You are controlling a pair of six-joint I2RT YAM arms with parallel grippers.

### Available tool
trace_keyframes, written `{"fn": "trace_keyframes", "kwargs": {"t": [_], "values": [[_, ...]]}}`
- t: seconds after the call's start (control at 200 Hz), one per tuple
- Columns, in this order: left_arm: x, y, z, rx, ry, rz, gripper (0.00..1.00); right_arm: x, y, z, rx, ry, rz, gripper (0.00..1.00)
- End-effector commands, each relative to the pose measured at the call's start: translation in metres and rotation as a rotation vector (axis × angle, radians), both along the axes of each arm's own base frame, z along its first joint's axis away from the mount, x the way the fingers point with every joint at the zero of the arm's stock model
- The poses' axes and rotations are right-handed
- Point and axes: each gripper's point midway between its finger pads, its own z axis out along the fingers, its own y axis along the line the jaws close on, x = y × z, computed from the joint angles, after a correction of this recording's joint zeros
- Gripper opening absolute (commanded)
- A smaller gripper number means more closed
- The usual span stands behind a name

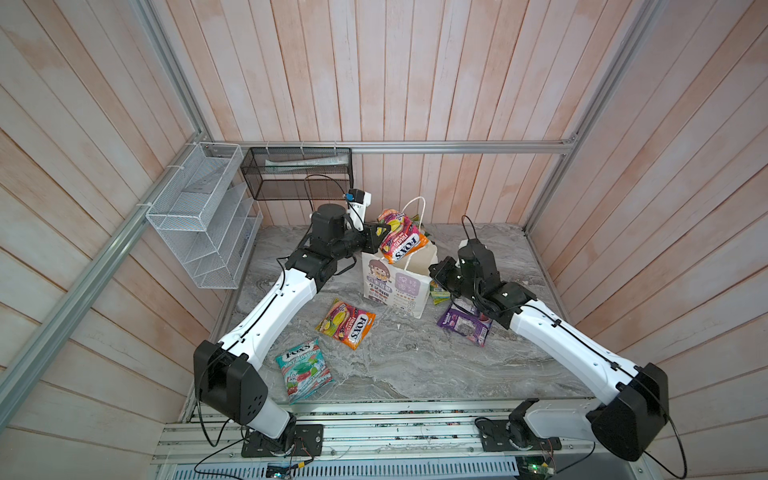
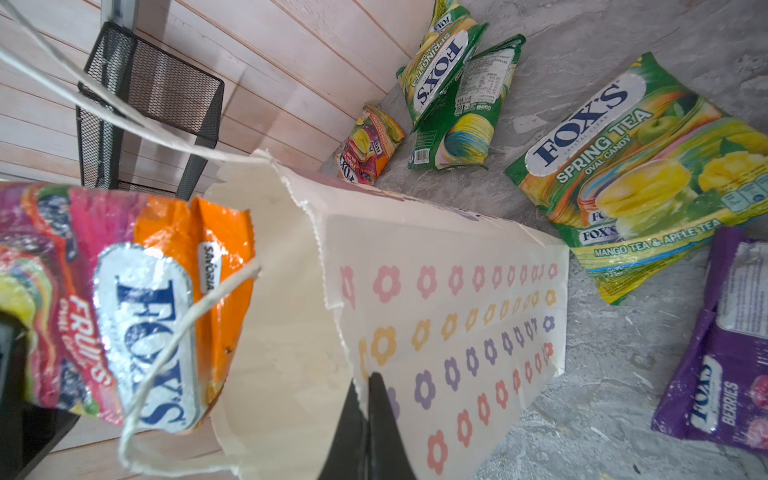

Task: Place the snacks into the paper bag
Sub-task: 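Lower the Fruits bag into the paper bag and open the left gripper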

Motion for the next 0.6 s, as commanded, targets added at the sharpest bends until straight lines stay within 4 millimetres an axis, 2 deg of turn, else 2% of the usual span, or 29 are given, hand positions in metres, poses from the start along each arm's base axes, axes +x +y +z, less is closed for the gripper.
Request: {"fn": "trace_keyframes", "kwargs": {"t": [0.0, 0.145, 0.22, 0.325, 0.42, 0.545, 0.595], "values": [[0.005, 0.010, 0.041, 0.010, -0.129, 0.051, 0.00, 0.001, 0.005, 0.006, -0.008, -0.015, 0.019, 0.00], [-0.033, 0.012, 0.098, -0.050, -0.371, -0.033, 0.00, 0.000, 0.000, 0.004, -0.035, -0.017, 0.008, 0.00], [-0.049, 0.017, 0.113, -0.038, -0.503, -0.048, 0.00, 0.001, -0.004, 0.005, -0.058, -0.021, 0.002, 0.00], [-0.066, 0.025, 0.118, 0.030, -0.725, -0.036, 0.00, -0.001, -0.007, 0.011, -0.078, -0.037, 0.015, 0.00], [-0.065, 0.036, 0.118, 0.106, -0.854, 0.036, 0.00, -0.003, -0.007, 0.014, -0.087, -0.044, 0.034, 0.00], [-0.061, 0.024, 0.103, 0.263, -0.935, -0.060, 0.00, -0.003, -0.004, 0.018, -0.096, -0.058, 0.069, 0.00], [-0.056, 0.024, 0.103, 0.293, -0.953, -0.077, 0.00, -0.003, -0.004, 0.017, -0.104, -0.056, 0.078, 0.00]]}}
